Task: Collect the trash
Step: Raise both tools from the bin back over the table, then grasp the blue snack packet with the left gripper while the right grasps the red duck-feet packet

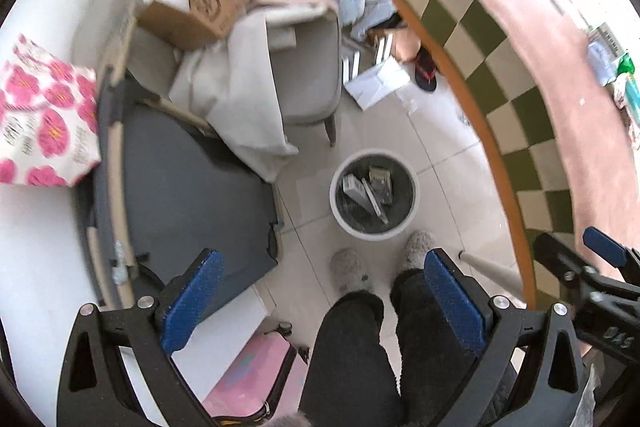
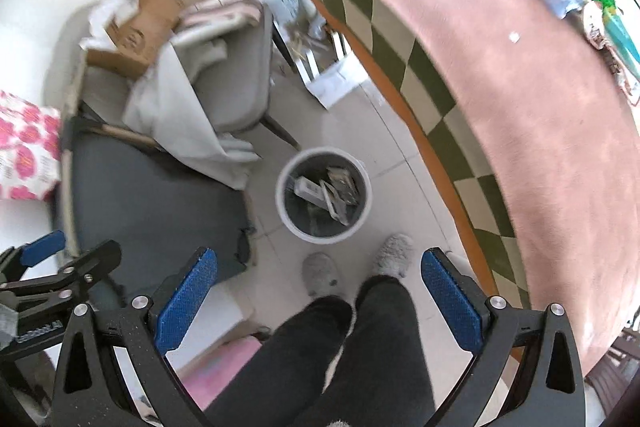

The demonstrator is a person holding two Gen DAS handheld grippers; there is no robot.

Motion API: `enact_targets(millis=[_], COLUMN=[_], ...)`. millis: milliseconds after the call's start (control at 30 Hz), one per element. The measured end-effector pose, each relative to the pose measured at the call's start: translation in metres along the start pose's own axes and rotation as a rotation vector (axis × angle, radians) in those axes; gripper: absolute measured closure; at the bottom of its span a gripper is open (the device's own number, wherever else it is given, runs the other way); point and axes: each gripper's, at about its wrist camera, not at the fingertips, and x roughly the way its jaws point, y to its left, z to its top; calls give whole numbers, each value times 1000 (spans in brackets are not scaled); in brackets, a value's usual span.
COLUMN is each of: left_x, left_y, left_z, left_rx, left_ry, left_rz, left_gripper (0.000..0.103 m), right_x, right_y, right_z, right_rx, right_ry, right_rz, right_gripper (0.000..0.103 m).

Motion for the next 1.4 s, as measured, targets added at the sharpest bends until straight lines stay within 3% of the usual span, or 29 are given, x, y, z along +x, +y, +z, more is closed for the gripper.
enact_targets(millis=[200,400,500,667,833,933,1000,1067,1100,1133,1200,1333,1400], left_x=[-47,-65,-62,-39,-8,-1,2,3,3,3,0,-1,4], left_y=[-52,-164,-233,-337,-384,-394,-398,-401,-402,-406,-415,-446,-465], left_z=[36,96,129,177,201,205,208,214,216,219,223,230,231], left_rx=[39,167,279,399,431,441,449,460,465,475,500,607,693], left_ry=[-112,-183,-211,-239,-188,-155,-139,-127,-124,-125,-133,-144,-132], left_rz=[37,64,104,184,207,211,209,206,205,200,187,115,77], left_gripper=[0,0,0,0,0,0,0,0,0,0,0,0,0], right_x=[-57,-95,-98,-54,14,37,37,28,22,13,2,-15,-20], right_y=[-49,-162,-232,-312,-333,-340,-350,-356,-360,-365,-380,-409,-418], right_z=[33,81,111,168,208,218,221,222,221,219,213,182,173], right_rx=[103,167,159,12,-180,-196,-143,-90,-55,2,130,351,390], right_ry=[-48,-69,-42,85,256,282,258,218,197,172,170,137,147], right_rz=[66,-25,-124,-289,-291,-267,-222,-222,-223,-225,-169,-129,-98], right_gripper=[0,0,0,0,0,0,0,9,23,49,65,66,66])
